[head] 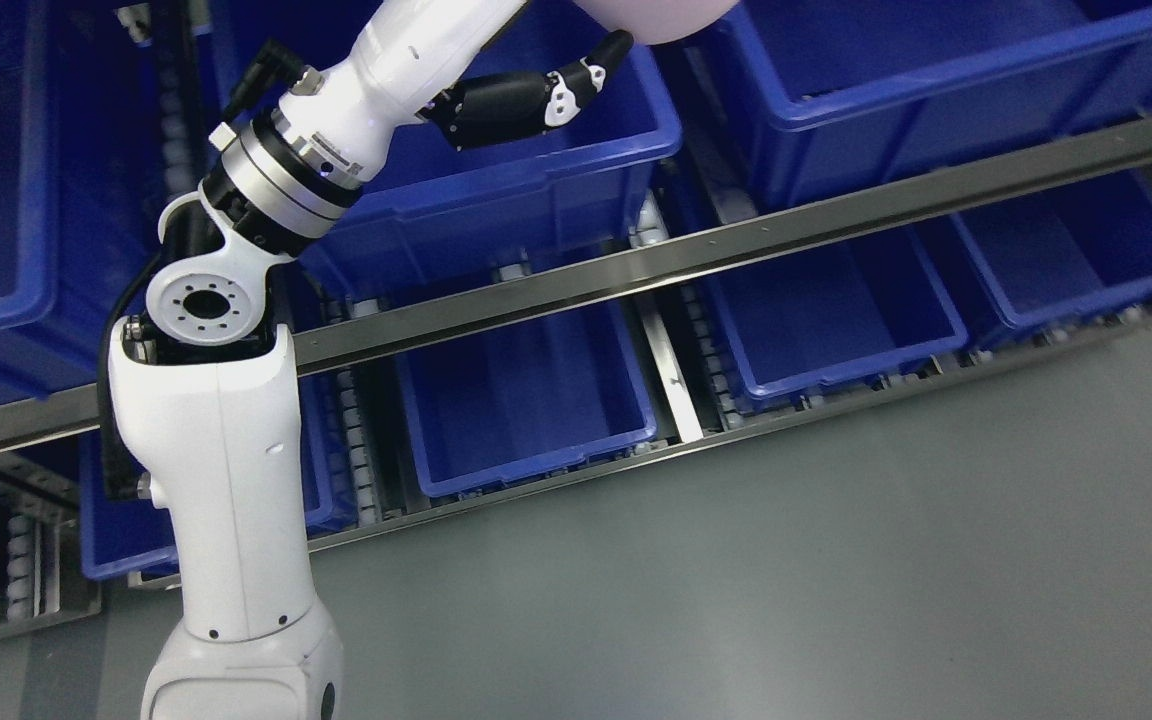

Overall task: Stack pink IKEA bowls on left shelf middle
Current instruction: 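Hold the bowls in the left hand while turning toward the blue bins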

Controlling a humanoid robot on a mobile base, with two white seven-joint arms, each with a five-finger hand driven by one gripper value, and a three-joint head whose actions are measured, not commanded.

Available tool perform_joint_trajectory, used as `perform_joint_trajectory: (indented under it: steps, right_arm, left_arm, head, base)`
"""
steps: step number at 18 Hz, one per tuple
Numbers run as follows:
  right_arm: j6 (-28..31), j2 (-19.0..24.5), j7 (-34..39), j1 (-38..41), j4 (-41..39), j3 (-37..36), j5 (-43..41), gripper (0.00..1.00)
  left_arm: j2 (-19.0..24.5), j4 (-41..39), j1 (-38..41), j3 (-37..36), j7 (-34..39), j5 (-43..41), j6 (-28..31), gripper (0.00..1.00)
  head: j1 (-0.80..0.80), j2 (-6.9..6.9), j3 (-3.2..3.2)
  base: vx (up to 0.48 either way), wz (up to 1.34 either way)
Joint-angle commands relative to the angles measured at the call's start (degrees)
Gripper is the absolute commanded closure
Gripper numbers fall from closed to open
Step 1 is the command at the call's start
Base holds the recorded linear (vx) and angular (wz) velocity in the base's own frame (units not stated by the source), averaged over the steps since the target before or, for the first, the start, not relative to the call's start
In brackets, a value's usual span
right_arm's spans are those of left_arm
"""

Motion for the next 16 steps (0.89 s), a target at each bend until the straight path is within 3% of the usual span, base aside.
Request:
perform_joint_trajectory:
  steps: [1, 7, 12, 16]
  right_arm:
    - [0.00, -1.00, 0.03, 0.10, 0.00, 0.00, 0.00, 0.00]
    - [0.00, -1.00, 0.03, 0.10, 0.00, 0.00, 0.00, 0.00]
    - [0.00, -1.00, 0.03, 0.01, 0.00, 0.00, 0.00, 0.00]
    - [0.00, -1.00, 0.03, 0.10, 0.00, 0.00, 0.00, 0.00]
  left_arm:
    - [4.00, 0.07, -3.14, -3.39, -0.07, -0.15, 5.42, 0.96]
    - [4.63, 2.09, -3.93, -3.57, -5.43, -4.53, 10.80, 0.96]
    - [4.72, 4.38, -4.02, -3.65, -8.95, -7.00, 10.89, 0.95]
    - [4.55, 7.36, -4.90, -10.05, -9.82, -7.09, 13.08, 0.93]
  head:
    - [0.00, 0.00, 0.00]
    - [0.00, -0.01, 0.00]
    - [0.00, -0.01, 0.00]
    - [0.00, -0.01, 0.00]
  base:
    - [0.117, 0.70]
    - [0.125, 0.56]
    - [0.116, 0.24]
    - [0.077, 0.02]
